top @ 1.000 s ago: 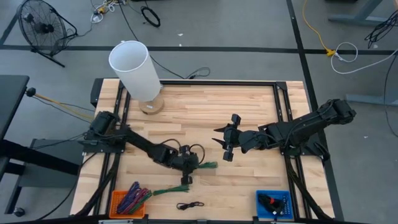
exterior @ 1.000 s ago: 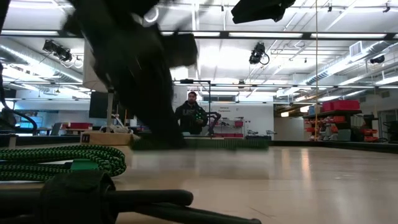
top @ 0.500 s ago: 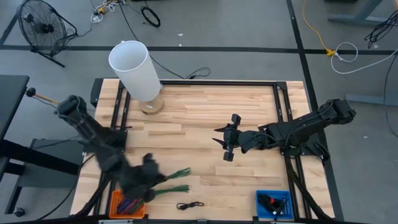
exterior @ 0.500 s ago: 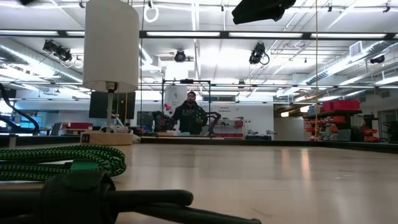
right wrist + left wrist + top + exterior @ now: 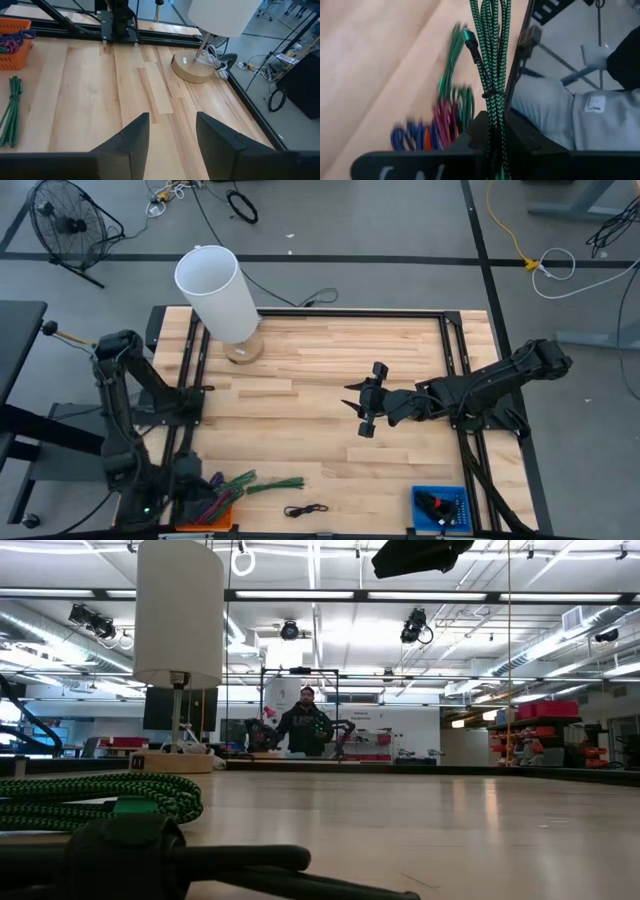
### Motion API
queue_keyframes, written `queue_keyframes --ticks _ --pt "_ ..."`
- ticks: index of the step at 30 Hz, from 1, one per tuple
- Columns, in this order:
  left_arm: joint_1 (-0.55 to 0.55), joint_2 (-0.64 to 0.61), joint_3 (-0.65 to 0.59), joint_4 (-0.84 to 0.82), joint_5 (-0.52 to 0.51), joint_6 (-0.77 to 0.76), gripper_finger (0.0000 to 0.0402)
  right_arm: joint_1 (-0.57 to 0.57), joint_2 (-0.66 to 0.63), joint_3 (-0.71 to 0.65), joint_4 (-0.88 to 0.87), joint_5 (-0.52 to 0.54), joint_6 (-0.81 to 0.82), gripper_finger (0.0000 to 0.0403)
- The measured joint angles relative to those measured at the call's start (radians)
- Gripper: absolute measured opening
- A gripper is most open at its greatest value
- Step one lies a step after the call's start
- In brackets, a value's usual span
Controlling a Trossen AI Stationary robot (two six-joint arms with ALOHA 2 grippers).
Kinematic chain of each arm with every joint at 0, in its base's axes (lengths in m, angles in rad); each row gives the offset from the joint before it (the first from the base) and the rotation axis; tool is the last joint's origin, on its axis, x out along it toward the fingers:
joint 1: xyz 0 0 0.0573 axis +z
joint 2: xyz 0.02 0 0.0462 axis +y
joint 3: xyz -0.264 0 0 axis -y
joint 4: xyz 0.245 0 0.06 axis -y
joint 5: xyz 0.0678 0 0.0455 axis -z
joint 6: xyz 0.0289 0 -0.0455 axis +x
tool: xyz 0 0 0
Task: Pick & Place USB Port
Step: Put the green patterned charger cable into the orange bin
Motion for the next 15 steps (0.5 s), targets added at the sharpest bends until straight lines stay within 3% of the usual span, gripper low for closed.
queue_keyframes --ticks 8,12,15 --pt "-0.092 0.05 0.002 -0.038 0.15 -0.268 0.0039 -0.004 0.0 0.0 -0.001 -0.001 0.0 0.0164" --pt "-0.096 0.088 0.0 -0.055 0.17 -0.313 0.0039 -0.004 0.0 0.0 -0.001 -0.005 0.0 0.0164" --pt "-0.093 0.118 0.001 -0.049 0.267 -0.377 0.0039 -0.004 0.0 0.0 -0.001 -0.006 0.004 0.0164"
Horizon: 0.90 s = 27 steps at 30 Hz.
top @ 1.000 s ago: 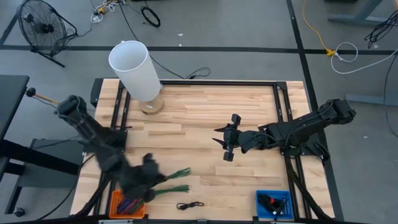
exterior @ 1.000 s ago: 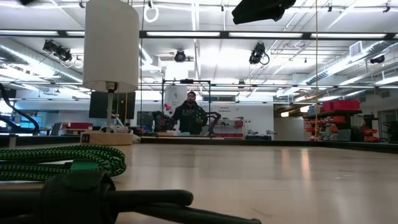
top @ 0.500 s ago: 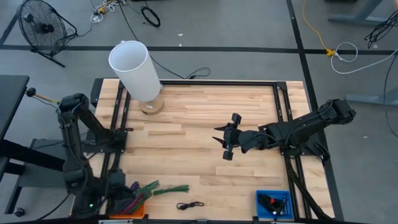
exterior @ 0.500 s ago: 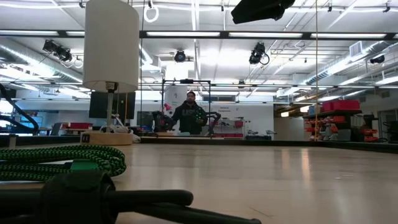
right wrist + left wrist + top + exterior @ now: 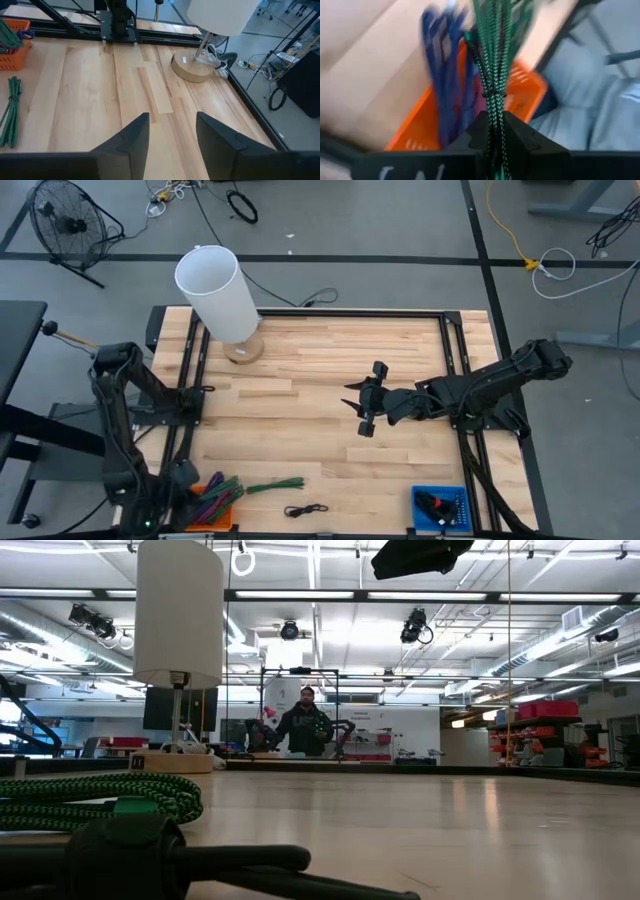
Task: Pick & Place USB Port
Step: Put the green patterned charger cable into the orange bin
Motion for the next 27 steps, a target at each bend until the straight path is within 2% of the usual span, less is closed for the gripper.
queue_keyframes --ticks 4,8,17,27 --pt "-0.001 0.026 0.0 -0.014 0.076 -0.055 0.0039 -0.002 0.0 0.0 0.0 0.001 -0.005 0.0164" --pt "0.004 0.028 0.0 -0.014 0.066 -0.048 0.0044 -0.004 0.0 0.0 0.0 0.001 -0.019 0.0164" --pt "0.013 0.028 -0.002 0.002 0.1 -0.028 0.0096 -0.005 0.0 0.0 0.001 0.001 -0.02 0.0164" --pt "0.014 0.028 -0.002 0.009 0.086 0.006 0.0101 -0.007 0.0 0.0 0.001 0.001 -0.02 0.0164"
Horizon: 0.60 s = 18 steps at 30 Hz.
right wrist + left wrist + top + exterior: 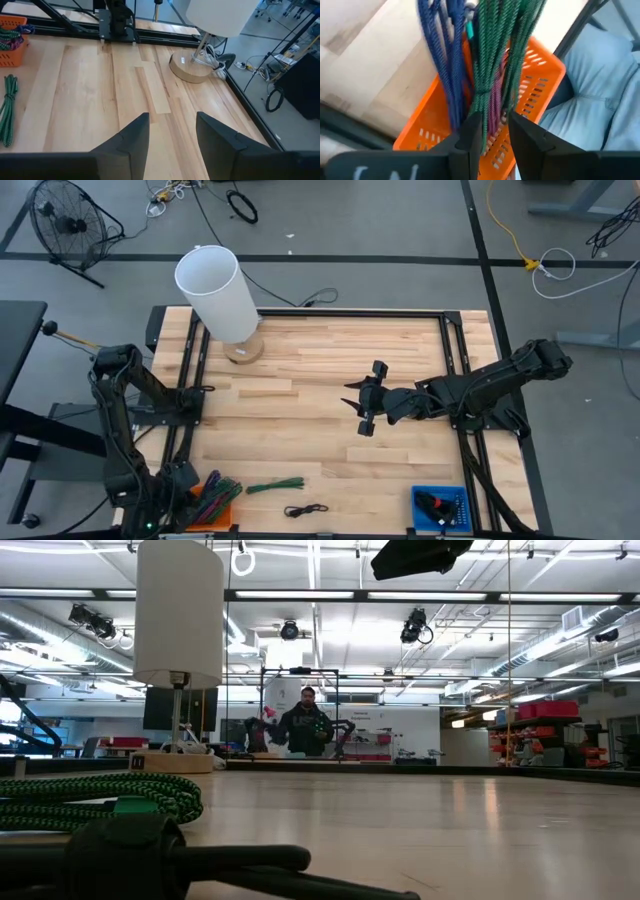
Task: Pick & Place USB Port
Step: Put the green patterned charger cable into the orange bin
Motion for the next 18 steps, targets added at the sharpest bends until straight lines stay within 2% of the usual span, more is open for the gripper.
queue_keyframes --ticks 6,10,13,18 --pt "0.033 -0.041 0.001 0.017 -0.17 0.15 0.0097 0.0 0.0 0.0 0.008 0.0 0.0 0.0164" --pt "0.108 -0.078 0.002 0.007 -0.266 0.253 0.0096 0.0 0.0 0.0 0.021 0.0 0.0 0.0164" --pt "0.211 -0.094 0.002 0.008 -0.266 0.456 0.0096 0.0 0.0 0.0 0.03 0.0 0.0 0.0164" --pt "0.423 -0.098 0.002 0.061 -0.165 0.827 0.0096 0.0 0.0 0.0 0.03 0.0 -0.001 0.0164"
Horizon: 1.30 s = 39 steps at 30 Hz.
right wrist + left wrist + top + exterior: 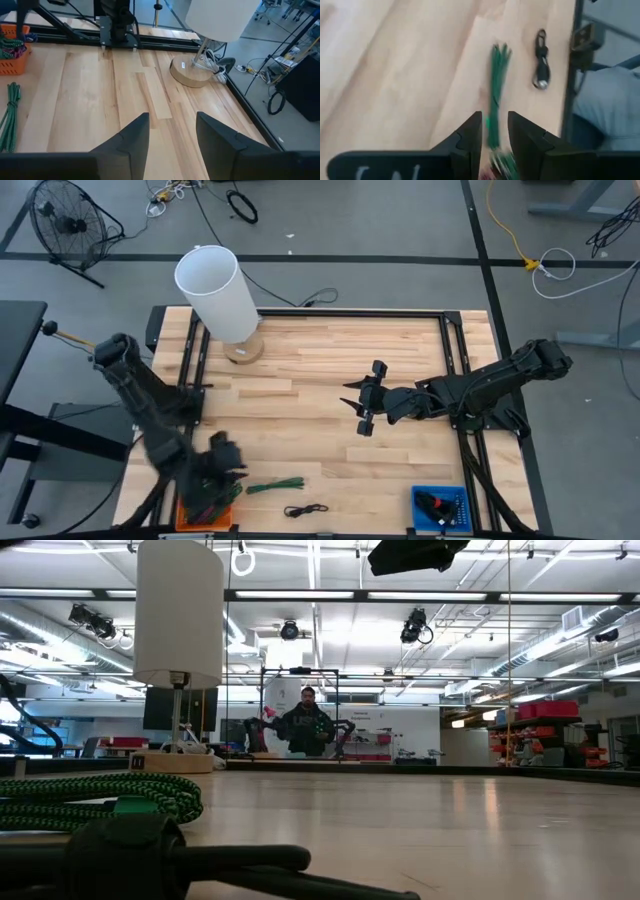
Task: Pick & Place USB Port
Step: Put the green patterned charger cable into the orange bin
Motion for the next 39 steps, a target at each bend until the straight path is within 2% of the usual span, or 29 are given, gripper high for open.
queue_keyframes --ticks 7,12,17,33,39 --pt "0.249 0.004 0.0 0.131 0.185 0.345 0.0096 0.0 0.0 0.0 0.0 0.0 0.0 0.0164" --pt "0.367 0.06 0.0 0.146 0.364 0.408 0.0096 0.0 0.0 0.0 -0.001 -0.001 0.0 0.0164" --pt "0.411 0.157 -0.001 0.186 0.511 0.477 0.0096 0.0 0.0 0.0 -0.001 0.0 -0.001 0.0164" --pt "0.423 0.353 -0.001 0.304 0.63 0.488 0.0097 0.0 0.0 0.0 -0.001 -0.002 -0.001 0.0164" --pt "0.423 0.381 -0.001 0.345 0.643 0.478 0.0126 0.0 0.0 0.0 -0.001 -0.001 -0.001 0.0164"
